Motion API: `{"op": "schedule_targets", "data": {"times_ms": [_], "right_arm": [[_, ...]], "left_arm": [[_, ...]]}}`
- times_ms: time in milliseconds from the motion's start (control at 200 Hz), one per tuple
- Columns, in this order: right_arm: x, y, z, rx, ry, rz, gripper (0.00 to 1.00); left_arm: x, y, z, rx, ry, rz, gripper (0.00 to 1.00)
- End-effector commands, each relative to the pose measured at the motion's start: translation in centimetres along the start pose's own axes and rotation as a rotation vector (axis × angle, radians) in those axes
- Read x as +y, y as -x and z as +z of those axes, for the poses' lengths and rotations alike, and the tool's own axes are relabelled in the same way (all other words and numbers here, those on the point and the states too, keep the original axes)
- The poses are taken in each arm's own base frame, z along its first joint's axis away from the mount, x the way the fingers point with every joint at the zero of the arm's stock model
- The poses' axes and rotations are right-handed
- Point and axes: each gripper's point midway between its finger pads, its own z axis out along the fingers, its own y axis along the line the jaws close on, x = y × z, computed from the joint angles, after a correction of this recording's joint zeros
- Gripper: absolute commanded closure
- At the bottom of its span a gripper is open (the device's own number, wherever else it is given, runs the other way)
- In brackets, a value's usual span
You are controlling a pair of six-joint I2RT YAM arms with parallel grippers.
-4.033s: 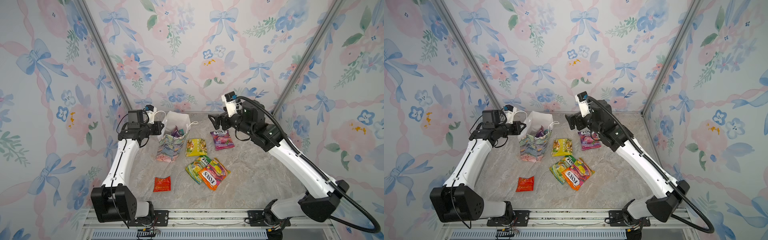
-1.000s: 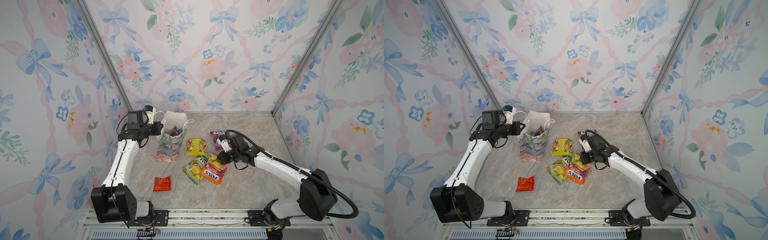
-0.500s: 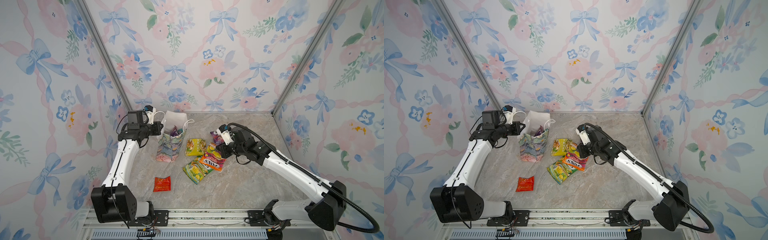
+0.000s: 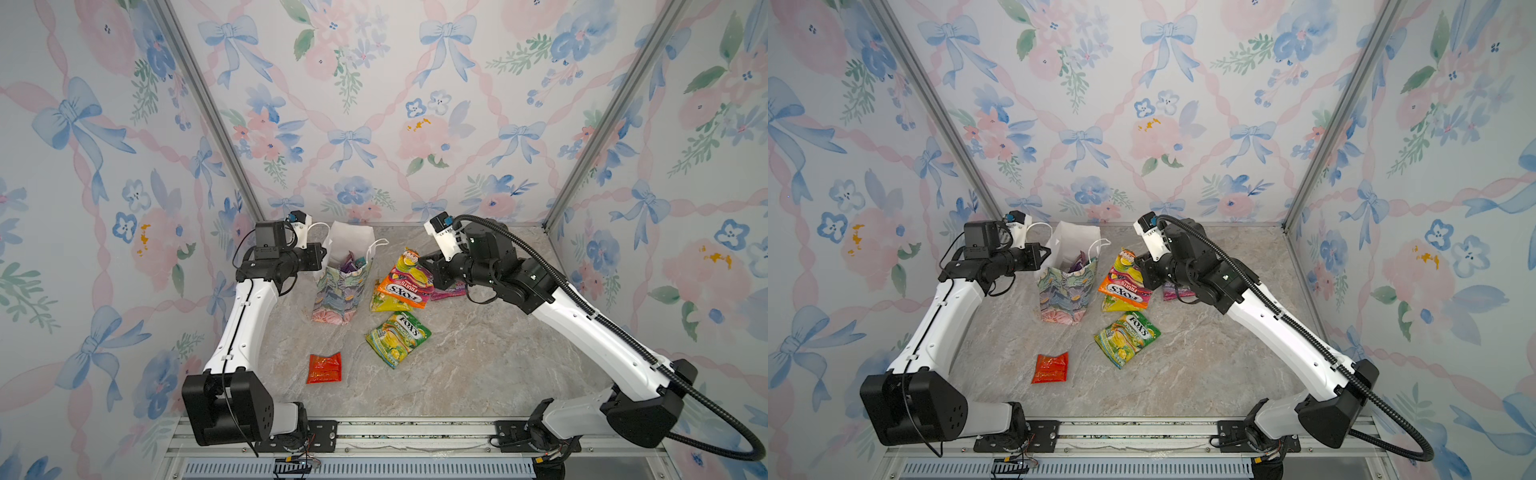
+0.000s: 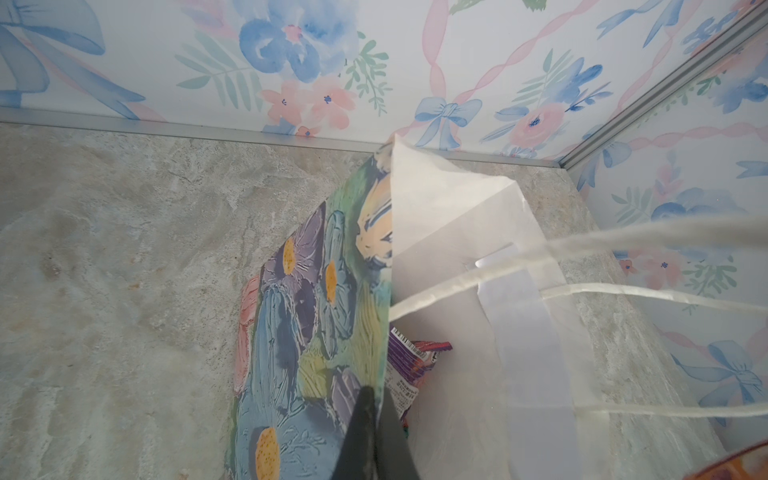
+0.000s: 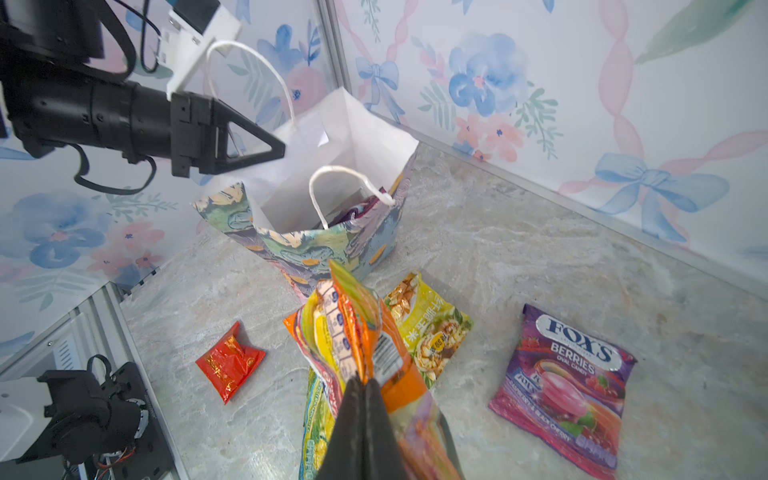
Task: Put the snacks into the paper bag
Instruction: 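Lift the orange fruits packet with the right gripper and carry it over the bag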
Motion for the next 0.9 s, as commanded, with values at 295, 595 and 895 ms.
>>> {"op": "schedule_targets", "data": {"times_ms": [295, 595, 895], "right_arm": [[6.6, 8.6, -1.2, -0.161, 0.186, -0.071, 1.00], [7.9, 13.4, 1.3, -0.218, 0.221, -0.090, 1.00], [7.3, 17.1, 2.7, -0.313, 0.169, -0.122, 1.00]], "left_arm": [[0.3, -0.6, -0.4, 0.011, 0.005, -0.011, 1.00], [0.2, -0.7, -0.3, 0.015, 0.000, -0.013, 1.00], [0.2, -0.7, -0.4, 0.012, -0.001, -0.014, 1.00]]}}
